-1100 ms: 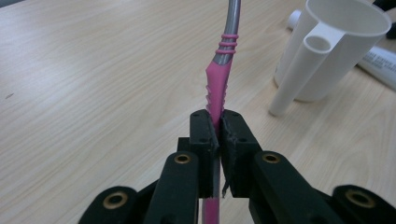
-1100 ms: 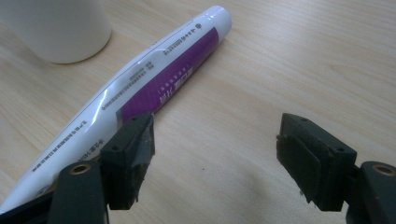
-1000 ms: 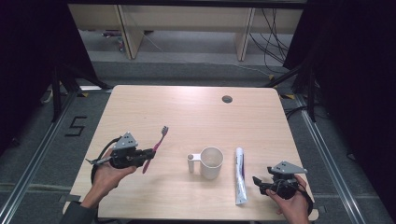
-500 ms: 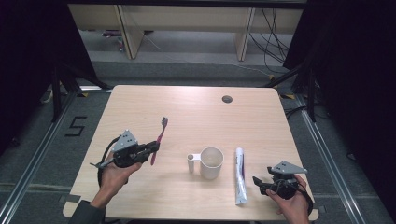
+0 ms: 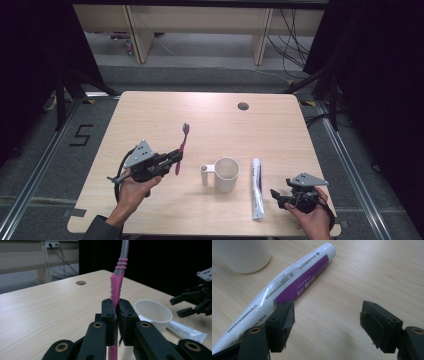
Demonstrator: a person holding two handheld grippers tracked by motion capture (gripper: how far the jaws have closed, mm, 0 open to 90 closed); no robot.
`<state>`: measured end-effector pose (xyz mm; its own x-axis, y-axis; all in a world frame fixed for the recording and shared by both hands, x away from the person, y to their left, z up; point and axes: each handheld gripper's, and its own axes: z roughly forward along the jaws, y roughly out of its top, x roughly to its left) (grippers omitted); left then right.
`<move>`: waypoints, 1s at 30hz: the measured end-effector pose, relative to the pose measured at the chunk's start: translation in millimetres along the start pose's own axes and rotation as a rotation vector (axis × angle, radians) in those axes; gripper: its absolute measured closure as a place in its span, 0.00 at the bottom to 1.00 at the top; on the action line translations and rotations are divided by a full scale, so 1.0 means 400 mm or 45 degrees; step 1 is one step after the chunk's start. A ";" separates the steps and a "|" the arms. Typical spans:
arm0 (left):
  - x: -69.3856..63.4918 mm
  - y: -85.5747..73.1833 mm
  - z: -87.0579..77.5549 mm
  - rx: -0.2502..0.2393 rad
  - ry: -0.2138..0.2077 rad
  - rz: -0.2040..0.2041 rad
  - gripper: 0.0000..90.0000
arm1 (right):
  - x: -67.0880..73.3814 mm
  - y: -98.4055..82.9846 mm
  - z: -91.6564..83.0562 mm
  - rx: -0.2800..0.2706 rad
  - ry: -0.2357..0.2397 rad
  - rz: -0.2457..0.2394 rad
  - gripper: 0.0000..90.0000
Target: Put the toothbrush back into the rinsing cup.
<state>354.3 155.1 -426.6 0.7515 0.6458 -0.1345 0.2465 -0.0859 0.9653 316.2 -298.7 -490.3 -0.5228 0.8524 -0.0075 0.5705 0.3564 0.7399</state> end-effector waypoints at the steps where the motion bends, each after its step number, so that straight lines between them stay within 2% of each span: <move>1: -0.004 0.002 0.004 -0.012 -0.014 -0.001 0.92 | 0.000 0.000 0.000 0.000 0.000 0.000 0.32; 2: -0.014 0.008 0.012 -0.025 -0.023 0.004 0.92 | 0.006 -0.001 0.000 0.007 0.009 0.034 0.32; 3: -0.014 0.008 0.012 -0.025 -0.023 0.004 0.92 | 0.006 -0.001 0.000 0.007 0.009 0.034 0.32; 4: -0.018 0.011 0.016 -0.024 -0.031 0.009 0.92 | 0.001 0.000 0.000 0.003 0.000 0.001 0.32; 5: -0.022 0.013 0.021 -0.034 -0.034 0.006 0.92 | 0.001 0.000 0.000 0.003 0.000 0.005 0.32; 6: -0.025 0.016 0.025 -0.040 -0.044 -0.001 0.92 | 0.006 -0.001 -0.001 0.014 0.013 0.044 0.32; 7: -0.031 0.022 0.036 -0.058 -0.074 -0.011 0.92 | 0.006 -0.001 -0.001 0.013 0.010 0.041 0.32; 9: -0.035 0.026 0.043 -0.056 -0.076 -0.010 0.92 | 0.005 -0.001 -0.001 0.010 0.010 0.033 0.32; 10: -0.040 0.033 0.053 -0.064 -0.083 -0.004 0.92 | -0.002 -0.002 0.002 -0.003 -0.010 -0.019 0.32; 11: -0.040 0.033 0.053 -0.064 -0.083 -0.004 0.92 | -0.002 -0.002 0.002 -0.003 -0.010 -0.019 0.32; 12: -0.043 0.038 0.060 -0.068 -0.092 -0.010 0.92 | 0.005 -0.001 0.001 0.014 0.009 0.038 0.32; 13: -0.046 0.042 0.065 -0.074 -0.093 -0.004 0.92 | 0.006 -0.001 0.000 0.016 0.007 0.042 0.32; 14: -0.049 0.046 0.070 -0.081 -0.093 0.007 0.92 | 0.006 -0.001 0.000 0.012 0.008 0.038 0.32; 15: -0.053 0.050 0.081 -0.089 -0.108 0.000 0.92 | -0.005 -0.001 0.004 -0.013 -0.007 -0.035 0.32; 16: -0.053 0.050 0.081 -0.089 -0.108 0.000 0.92 | -0.005 -0.001 0.004 -0.013 -0.007 -0.035 0.32; 17: -0.057 0.052 0.093 -0.093 -0.116 0.004 0.92 | -0.001 -0.001 0.002 -0.001 0.001 -0.008 0.32; 19: -0.061 0.051 0.105 -0.098 -0.119 0.005 0.92 | -0.003 -0.001 0.003 -0.006 -0.007 -0.021 0.32; 20: -0.062 0.050 0.112 -0.088 -0.128 0.001 0.92 | -0.002 0.000 0.003 -0.003 0.004 -0.006 0.32; 21: -0.064 0.049 0.116 -0.084 -0.124 0.008 0.92 | 0.004 -0.002 0.004 0.003 0.019 0.035 0.32; 23: -0.065 0.048 0.120 -0.083 -0.127 0.003 0.92 | 0.004 -0.002 0.002 0.000 0.017 0.036 0.32; 24: -0.066 0.048 0.127 -0.087 -0.131 0.006 0.92 | -0.003 -0.001 0.002 -0.008 -0.001 -0.020 0.32; 26: -0.067 0.049 0.129 -0.084 -0.130 0.010 0.92 | -0.004 -0.001 0.003 -0.010 -0.006 -0.030 0.32; 27: -0.067 0.050 0.134 -0.090 -0.124 0.010 0.92 | 0.005 -0.001 0.001 0.006 0.011 0.029 0.32; 29: -0.066 0.050 0.137 -0.091 -0.129 0.006 0.92 | 0.005 -0.001 0.001 0.008 0.012 0.033 0.32; 30: -0.065 0.047 0.142 -0.085 -0.122 0.014 0.92 | 0.000 0.000 0.000 0.000 0.005 0.004 0.32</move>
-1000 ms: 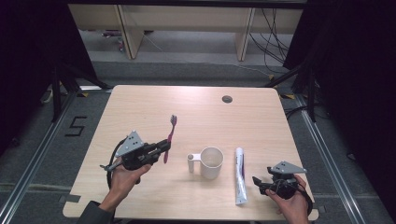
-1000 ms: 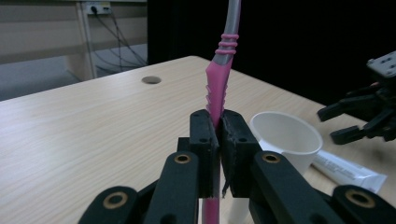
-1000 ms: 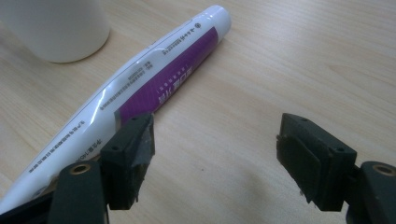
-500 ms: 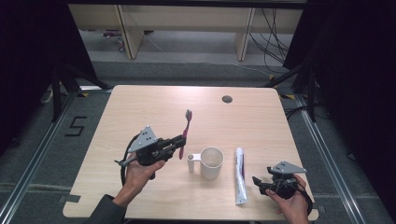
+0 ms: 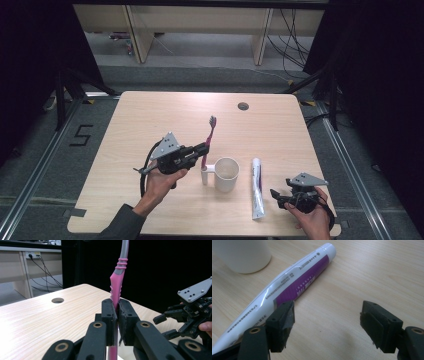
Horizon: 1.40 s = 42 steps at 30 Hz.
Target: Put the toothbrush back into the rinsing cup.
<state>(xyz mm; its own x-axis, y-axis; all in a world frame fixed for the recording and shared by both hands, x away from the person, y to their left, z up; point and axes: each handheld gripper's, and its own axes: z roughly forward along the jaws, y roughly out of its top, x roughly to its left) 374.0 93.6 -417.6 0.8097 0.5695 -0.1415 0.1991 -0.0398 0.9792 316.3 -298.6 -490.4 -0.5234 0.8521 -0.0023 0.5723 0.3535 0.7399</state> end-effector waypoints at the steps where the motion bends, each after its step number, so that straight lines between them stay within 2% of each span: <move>1: 0.000 0.000 0.000 0.000 0.000 0.000 0.92 | 0.000 0.000 0.000 0.000 0.000 0.000 0.32; 12: 0.006 -0.045 0.008 0.037 -0.006 0.009 0.92 | 0.002 0.000 0.001 -0.001 0.001 -0.005 0.32; 16: 0.006 -0.067 0.005 0.071 -0.004 0.017 0.92 | -0.001 -0.001 0.002 -0.009 -0.001 -0.027 0.32; 17: 0.006 -0.078 0.003 0.081 -0.003 0.021 0.92 | -0.003 -0.001 0.004 -0.018 -0.003 -0.053 0.32; 20: 0.006 -0.089 -0.001 0.094 -0.001 0.016 0.92 | 0.000 -0.001 0.003 -0.006 -0.007 -0.031 0.32; 24: 0.006 -0.096 -0.004 0.107 0.000 0.017 0.92 | -0.001 -0.001 0.003 -0.012 -0.005 -0.039 0.32; 25: 0.007 -0.105 -0.005 0.108 -0.016 0.017 0.92 | -0.001 0.000 0.002 -0.009 -0.007 -0.035 0.32; 26: 0.005 -0.107 -0.011 0.133 -0.002 0.019 0.92 | -0.001 -0.001 0.003 -0.011 -0.004 -0.041 0.32; 27: 0.005 -0.107 -0.011 0.133 -0.002 0.019 0.91 | -0.003 -0.001 0.004 -0.018 0.002 -0.054 0.32; 30: 0.005 -0.120 -0.016 0.148 0.003 0.028 0.90 | -0.001 0.000 0.004 -0.008 0.004 -0.038 0.32; 31: 0.005 -0.128 -0.019 0.162 0.003 0.024 0.89 | 0.007 0.000 0.001 0.023 0.025 0.020 0.32; 32: 0.006 -0.130 -0.020 0.162 0.003 0.019 0.87 | 0.003 0.001 0.002 0.005 0.011 -0.021 0.32; 33: 0.007 -0.130 -0.021 0.167 0.006 0.019 0.85 | 0.008 0.000 0.003 0.012 0.023 0.009 0.32; 34: 0.007 -0.130 -0.022 0.173 0.005 0.022 0.84 | 0.008 0.000 0.003 0.012 0.023 0.010 0.32; 35: 0.008 -0.130 -0.024 0.176 0.002 0.021 0.84 | 0.005 -0.001 0.005 0.001 0.017 -0.014 0.32; 37: 0.007 -0.131 -0.027 0.187 0.009 0.026 0.81 | 0.007 0.000 0.002 0.017 0.018 0.012 0.32; 39: 0.007 -0.131 -0.027 0.176 0.012 0.014 0.68 | 0.007 0.000 0.002 0.017 0.018 0.011 0.32; 40: 0.006 -0.129 -0.030 0.185 0.036 0.005 0.68 | 0.007 0.000 0.002 0.014 0.016 0.008 0.32; 41: 0.006 -0.129 -0.033 0.176 0.024 -0.004 0.64 | 0.007 0.000 0.003 0.013 0.022 0.010 0.32; 42: 0.005 -0.126 -0.038 0.180 0.036 0.001 0.56 | 0.004 0.001 0.002 0.007 0.009 -0.018 0.32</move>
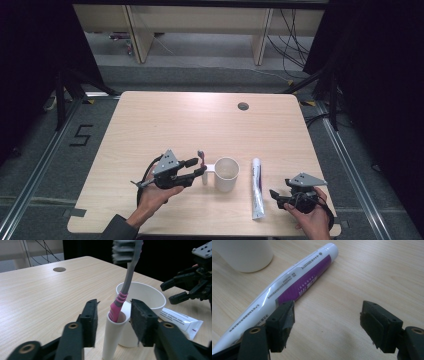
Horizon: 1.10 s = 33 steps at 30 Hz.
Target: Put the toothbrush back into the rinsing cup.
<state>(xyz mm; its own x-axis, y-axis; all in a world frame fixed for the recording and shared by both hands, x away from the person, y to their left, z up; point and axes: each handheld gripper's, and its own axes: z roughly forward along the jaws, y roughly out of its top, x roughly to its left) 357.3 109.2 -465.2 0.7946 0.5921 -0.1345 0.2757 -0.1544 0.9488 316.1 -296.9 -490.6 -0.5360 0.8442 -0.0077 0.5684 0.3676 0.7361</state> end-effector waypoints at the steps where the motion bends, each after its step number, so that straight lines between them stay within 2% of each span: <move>1: -0.001 0.003 -0.006 -0.010 0.020 -0.016 0.51 | 0.000 0.000 0.000 -0.002 -0.002 -0.004 0.32; 2: -0.001 0.005 -0.010 -0.013 0.031 -0.028 0.48 | 0.004 0.000 0.001 0.003 0.011 0.028 0.32; 3: -0.001 0.005 -0.010 -0.013 0.031 -0.028 0.47 | 0.004 0.000 0.001 0.003 0.011 0.028 0.32; 5: 0.000 0.008 -0.026 -0.032 0.039 -0.060 0.44 | 0.004 0.000 0.000 0.006 0.010 0.034 0.32; 8: 0.000 0.011 -0.039 -0.030 0.042 -0.066 0.40 | 0.000 0.000 0.000 0.000 0.020 0.014 0.32; 9: -0.001 0.013 -0.047 -0.024 0.040 -0.066 0.37 | -0.001 -0.002 0.001 -0.003 -0.003 0.012 0.32; 10: -0.003 0.012 -0.051 -0.028 0.041 -0.064 0.37 | -0.006 -0.002 0.003 -0.022 -0.013 -0.032 0.32; 11: -0.006 0.012 -0.058 -0.019 0.050 -0.053 0.36 | -0.002 -0.001 -0.001 -0.007 -0.010 0.000 0.32; 12: -0.007 0.010 -0.063 -0.016 0.049 -0.046 0.36 | -0.004 -0.001 0.001 -0.018 -0.019 -0.021 0.32; 13: -0.007 0.010 -0.063 -0.016 0.049 -0.046 0.36 | -0.005 -0.001 0.003 -0.021 -0.005 -0.021 0.32; 19: -0.010 -0.003 -0.086 -0.010 0.035 -0.055 0.36 | -0.004 -0.001 0.002 -0.008 -0.008 -0.016 0.32; 22: -0.010 -0.008 -0.096 0.006 0.052 -0.051 0.35 | -0.004 -0.002 0.003 -0.023 -0.020 -0.020 0.32; 23: -0.009 -0.015 -0.101 0.017 0.068 -0.034 0.35 | -0.004 -0.001 0.005 -0.025 -0.003 -0.014 0.32; 24: -0.007 -0.020 -0.104 0.029 0.074 -0.023 0.35 | -0.002 -0.002 0.002 -0.016 -0.015 0.001 0.32; 27: -0.005 -0.031 -0.107 0.034 0.066 -0.025 0.34 | -0.003 -0.001 -0.001 -0.009 -0.014 0.010 0.32; 28: -0.004 -0.039 -0.111 0.040 0.075 -0.024 0.33 | -0.001 -0.001 -0.002 -0.005 -0.007 0.033 0.32; 29: -0.003 -0.048 -0.118 0.064 0.093 -0.021 0.32 | -0.004 -0.001 -0.002 -0.010 -0.013 0.010 0.32; 33: 0.002 -0.063 -0.131 0.089 0.112 -0.022 0.31 | -0.004 -0.001 -0.001 -0.012 -0.011 0.004 0.32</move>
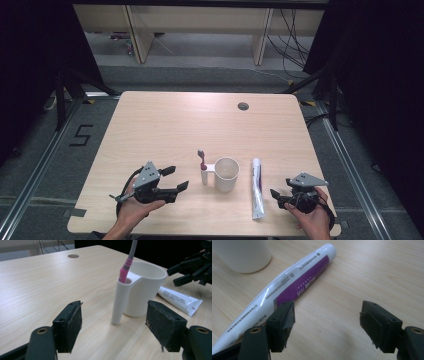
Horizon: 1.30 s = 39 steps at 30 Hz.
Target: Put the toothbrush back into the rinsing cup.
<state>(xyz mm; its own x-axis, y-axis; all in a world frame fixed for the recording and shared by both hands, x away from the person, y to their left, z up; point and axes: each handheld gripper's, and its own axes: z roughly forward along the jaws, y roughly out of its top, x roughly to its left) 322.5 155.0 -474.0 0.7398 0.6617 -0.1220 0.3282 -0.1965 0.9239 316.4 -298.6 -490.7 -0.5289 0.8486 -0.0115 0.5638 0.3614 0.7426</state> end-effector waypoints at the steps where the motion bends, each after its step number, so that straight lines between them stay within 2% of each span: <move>1: 0.002 -0.006 -0.005 0.013 0.007 0.001 0.31 | -0.002 0.000 0.002 -0.010 0.001 -0.019 0.32; 2: 0.005 -0.011 -0.008 0.024 0.009 0.005 0.30 | 0.006 -0.001 -0.002 0.015 0.007 0.055 0.32; 3: 0.006 -0.015 -0.009 0.024 0.012 0.001 0.30 | 0.006 -0.001 -0.002 0.015 0.007 0.055 0.32; 4: 0.010 -0.025 -0.016 0.047 0.019 0.006 0.30 | -0.001 0.000 -0.001 0.004 -0.001 0.008 0.33; 5: 0.012 -0.030 -0.019 0.055 0.021 0.005 0.29 | -0.004 0.001 0.001 -0.010 0.004 -0.010 0.33; 6: 0.014 -0.036 -0.021 0.060 0.019 0.003 0.29 | -0.003 0.001 -0.001 -0.003 0.001 0.005 0.33; 7: 0.014 -0.036 -0.021 0.060 0.019 0.003 0.29 | -0.002 0.001 0.000 0.005 0.035 0.024 0.34; 8: 0.016 -0.046 -0.026 0.079 0.027 0.000 0.29 | -0.003 0.000 -0.001 0.001 0.026 0.020 0.34; 11: 0.016 -0.054 -0.032 0.094 0.042 0.000 0.28 | -0.006 0.002 -0.002 0.014 0.063 0.033 0.35; 13: 0.017 -0.062 -0.039 0.104 0.047 0.014 0.28 | -0.001 0.000 -0.004 -0.003 0.020 0.049 0.36; 16: 0.018 -0.067 -0.047 0.123 0.056 0.020 0.27 | -0.001 0.001 -0.004 -0.004 0.026 0.054 0.36; 17: 0.017 -0.070 -0.049 0.124 0.062 0.013 0.27 | 0.005 0.001 -0.005 0.003 0.025 0.090 0.36; 20: 0.018 -0.079 -0.059 0.139 0.065 0.018 0.26 | 0.002 0.000 -0.004 -0.005 0.036 0.080 0.36; 21: 0.016 -0.084 -0.065 0.149 0.075 0.015 0.26 | 0.000 0.001 -0.005 -0.011 0.023 0.071 0.37; 22: 0.016 -0.084 -0.065 0.149 0.075 0.015 0.26 | -0.005 0.002 -0.006 -0.018 0.013 0.041 0.37; 24: 0.014 -0.090 -0.067 0.172 0.086 0.028 0.26 | -0.005 0.002 -0.008 -0.018 0.025 0.047 0.37; 26: 0.011 -0.090 -0.068 0.185 0.087 0.043 0.26 | -0.008 0.003 -0.009 -0.033 0.020 0.024 0.38; 27: 0.010 -0.090 -0.067 0.180 0.085 0.047 0.26 | -0.007 0.003 -0.008 -0.041 0.036 0.050 0.39; 29: 0.007 -0.091 -0.066 0.175 0.089 0.037 0.25 | -0.007 0.004 -0.012 -0.046 0.040 0.053 0.41; 30: 0.006 -0.092 -0.067 0.183 0.088 0.047 0.25 | -0.006 0.008 -0.022 -0.095 0.028 0.082 0.44; 33: 0.003 -0.095 -0.061 0.195 0.093 0.041 0.25 | -0.007 0.013 -0.032 -0.127 0.015 0.086 0.47; 34: 0.003 -0.096 -0.059 0.207 0.085 0.053 0.25 | -0.004 0.016 -0.042 -0.166 0.005 0.075 0.49; 39: 0.002 -0.095 -0.058 0.214 0.087 0.061 0.25 | 0.007 0.025 -0.050 -0.189 0.028 0.056 0.52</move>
<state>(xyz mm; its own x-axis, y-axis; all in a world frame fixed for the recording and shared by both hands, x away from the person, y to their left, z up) 296.9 179.9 -500.8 0.7170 0.6953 -0.0491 0.3913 -0.3432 0.8539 307.7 -300.3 -470.0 -0.5202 0.8533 0.0364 0.4875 0.2617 0.8330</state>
